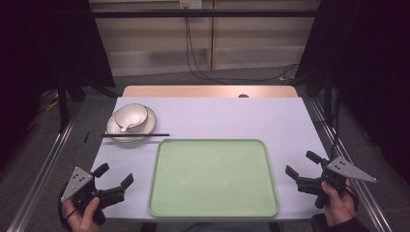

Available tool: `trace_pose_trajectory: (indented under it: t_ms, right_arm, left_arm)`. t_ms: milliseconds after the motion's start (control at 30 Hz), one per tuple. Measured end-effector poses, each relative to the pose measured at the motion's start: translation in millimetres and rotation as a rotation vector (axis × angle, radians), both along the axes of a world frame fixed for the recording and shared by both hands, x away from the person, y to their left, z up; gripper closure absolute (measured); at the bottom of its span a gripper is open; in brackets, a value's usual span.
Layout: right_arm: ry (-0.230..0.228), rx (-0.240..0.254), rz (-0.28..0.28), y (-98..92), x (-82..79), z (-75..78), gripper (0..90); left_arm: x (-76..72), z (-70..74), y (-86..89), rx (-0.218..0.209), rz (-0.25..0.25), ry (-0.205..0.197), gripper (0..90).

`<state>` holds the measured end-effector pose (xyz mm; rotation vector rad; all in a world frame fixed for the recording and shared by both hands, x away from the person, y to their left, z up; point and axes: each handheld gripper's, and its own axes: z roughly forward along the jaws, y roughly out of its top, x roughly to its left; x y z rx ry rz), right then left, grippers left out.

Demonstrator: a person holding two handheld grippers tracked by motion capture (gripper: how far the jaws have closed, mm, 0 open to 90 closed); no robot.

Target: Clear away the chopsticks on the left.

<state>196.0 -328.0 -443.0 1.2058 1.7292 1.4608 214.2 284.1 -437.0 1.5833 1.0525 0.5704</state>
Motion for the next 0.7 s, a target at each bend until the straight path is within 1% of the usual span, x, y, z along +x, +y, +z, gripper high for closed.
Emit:
trace_pose_trajectory:
  t_ms: [33,67,100,133,167,233,267,300,333,367,400,433,467,500,533,600,633,667,700]
  right_arm:
    - [0.000,0.000,0.000,0.0,0.0,0.0,3.6]
    - [0.005,-0.003,-0.011,-0.7,0.0,-0.6,4.0]
    - [-0.008,-0.017,-0.016,-2.0,0.5,-1.5,3.9]
    - [-0.008,-0.017,-0.016,-2.0,0.5,-1.5,3.9]
    - [-0.008,0.002,-0.023,-1.1,0.2,-1.1,3.9]
    - [-0.014,-0.026,-0.004,0.0,-0.6,-1.0,3.8]
    - [-0.014,-0.026,-0.004,0.0,-0.6,-1.0,3.8]
    - [-0.019,-0.039,0.002,0.3,-1.0,-0.6,3.8]
    - [-0.024,-0.033,-0.001,1.2,-1.0,-0.5,3.7]
    - [-0.023,-0.032,0.000,1.6,-1.1,-0.4,3.6]
    - [-0.021,-0.032,-0.001,1.8,-1.2,-0.4,3.6]
    - [-0.021,-0.032,-0.001,1.8,-1.2,-0.4,3.6]
    - [-0.025,-0.042,0.009,2.2,-0.7,-0.8,3.7]
    - [-0.025,-0.042,0.009,2.2,-0.7,-0.8,3.7]
    - [-0.022,-0.046,0.015,2.2,-0.7,-0.7,3.6]
    - [-0.012,-0.041,0.025,3.6,-0.4,-1.0,3.7]
    - [-0.013,-0.046,0.026,3.6,-0.2,-1.2,3.7]
    - [-0.016,-0.047,0.025,3.5,-0.1,-1.2,3.8]
    - [-0.013,-0.039,0.024,3.9,-0.2,-1.4,3.8]
  left_arm:
    - [0.0,0.0,0.0,0.000,0.000,0.000,2.5]
    - [0.3,0.0,-0.1,0.000,-0.002,0.002,2.5]
    - [0.6,0.0,-0.3,0.003,-0.006,0.003,2.5]
    - [0.9,-0.1,-0.3,0.004,-0.015,0.003,2.5]
    - [1.2,-0.1,-0.5,0.007,-0.017,0.004,2.5]
    - [1.7,0.0,-0.6,0.012,-0.024,0.009,2.4]
    - [2.0,0.0,-0.4,0.022,-0.024,0.010,2.4]
    - [2.2,0.1,0.0,0.031,-0.033,0.016,2.1]
    - [2.5,0.2,0.2,0.044,-0.037,0.021,2.0]
    - [3.5,0.1,-0.1,0.041,-0.050,0.042,1.9]
    - [3.5,0.1,-0.1,0.041,-0.050,0.042,1.5]
    - [4.2,0.2,-0.4,0.028,-0.070,0.053,1.5]
    - [4.8,1.0,-1.0,0.033,-0.086,0.056,1.4]
    - [5.8,2.1,-1.4,0.047,-0.096,0.054,1.4]
    - [6.6,3.6,-1.7,0.064,-0.092,0.052,1.4]
    - [8.8,6.3,0.4,0.074,-0.107,0.050,1.4]
    - [10.8,6.9,2.0,0.068,-0.126,0.056,1.4]
    - [15.2,7.7,7.0,0.088,-0.177,0.048,1.4]
    - [15.2,7.7,7.0,0.088,-0.177,0.048,1.7]
